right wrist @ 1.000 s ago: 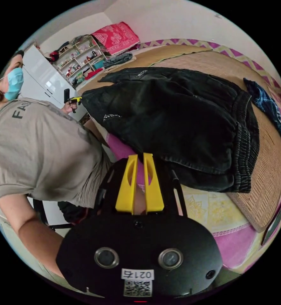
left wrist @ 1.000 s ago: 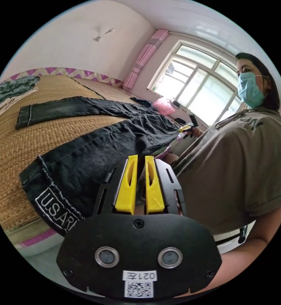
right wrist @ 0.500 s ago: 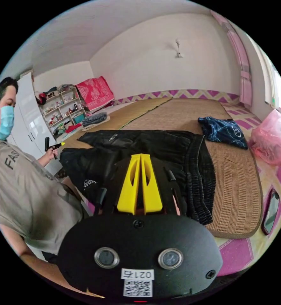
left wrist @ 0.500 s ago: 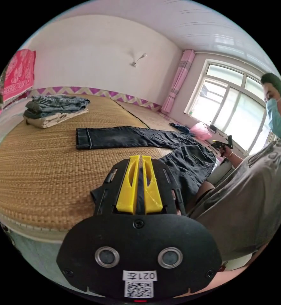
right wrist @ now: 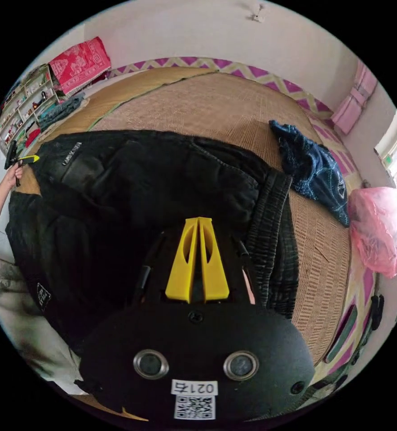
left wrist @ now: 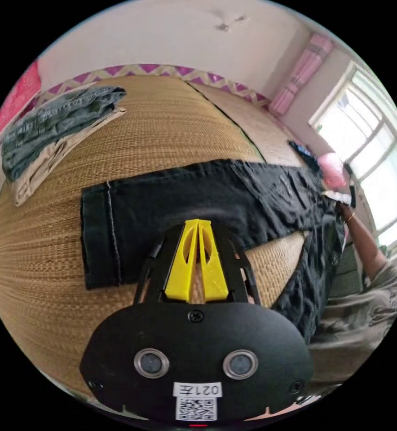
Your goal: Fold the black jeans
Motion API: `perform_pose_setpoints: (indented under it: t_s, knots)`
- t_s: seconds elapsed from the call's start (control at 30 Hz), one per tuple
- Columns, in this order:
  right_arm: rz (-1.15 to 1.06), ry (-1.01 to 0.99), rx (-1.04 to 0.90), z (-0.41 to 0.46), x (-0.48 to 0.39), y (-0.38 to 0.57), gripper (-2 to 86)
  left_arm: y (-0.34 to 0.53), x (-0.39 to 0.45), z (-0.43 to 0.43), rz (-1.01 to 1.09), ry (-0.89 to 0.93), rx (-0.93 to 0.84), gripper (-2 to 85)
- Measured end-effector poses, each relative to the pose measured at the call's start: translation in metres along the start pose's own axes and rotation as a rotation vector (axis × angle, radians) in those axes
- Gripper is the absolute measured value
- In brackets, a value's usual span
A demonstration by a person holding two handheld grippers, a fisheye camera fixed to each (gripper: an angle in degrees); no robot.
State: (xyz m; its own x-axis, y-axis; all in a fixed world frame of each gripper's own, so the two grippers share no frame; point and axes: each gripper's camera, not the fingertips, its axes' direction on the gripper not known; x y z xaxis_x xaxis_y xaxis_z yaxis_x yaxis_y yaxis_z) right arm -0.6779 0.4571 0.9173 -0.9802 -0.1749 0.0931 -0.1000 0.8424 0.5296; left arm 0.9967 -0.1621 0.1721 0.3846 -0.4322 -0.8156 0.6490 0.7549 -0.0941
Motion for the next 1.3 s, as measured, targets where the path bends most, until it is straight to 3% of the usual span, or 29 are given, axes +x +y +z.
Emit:
perform_pose_setpoints:
  t_s: [0.13,0.3,0.37,0.43,0.6,0.7,0.8,0.87,0.93,1.13,1.3]
  knots:
    - [0.085,-0.012,0.031,0.014,0.007,-0.014,-0.8,-0.032,-0.047,0.012,-0.148,0.165,0.020,-0.9]
    - [0.105,0.074,0.014,0.029,-0.002,-0.037,-0.8,-0.062,-0.045,0.019,-0.166,0.125,0.037,-0.9]
    - [0.119,0.073,-0.022,0.029,-0.005,-0.039,-0.9,-0.059,-0.029,0.004,-0.113,0.064,0.058,-1.0]
    - [0.140,0.048,-0.089,0.020,-0.006,-0.038,-0.9,-0.045,-0.018,-0.019,-0.044,0.127,0.102,-1.0]
    - [0.024,-0.076,0.070,-0.049,-0.042,0.026,-0.9,0.034,0.021,-0.085,0.090,0.189,0.102,-0.9]
    - [-0.021,-0.107,0.114,-0.071,-0.071,0.073,-0.9,0.098,0.051,-0.112,0.130,0.120,0.071,-0.9]
    - [-0.028,-0.150,0.131,-0.081,-0.095,0.110,-0.8,0.157,0.064,-0.131,0.082,-0.090,0.060,-0.7]
    - [-0.031,-0.165,0.158,-0.088,-0.107,0.127,-0.8,0.202,0.054,-0.145,-0.026,-0.214,0.077,-0.1]
    - [-0.036,-0.155,0.176,-0.093,-0.117,0.140,-0.7,0.235,0.037,-0.157,-0.141,-0.223,0.112,1.5]
    - [0.071,-0.106,0.239,-0.101,-0.124,0.182,-0.3,0.370,-0.016,-0.172,-0.560,0.170,0.447,6.9]
    - [0.459,-0.409,0.361,-0.089,-0.066,0.251,5.0,0.417,-0.013,-0.117,-0.717,0.433,0.525,8.8]
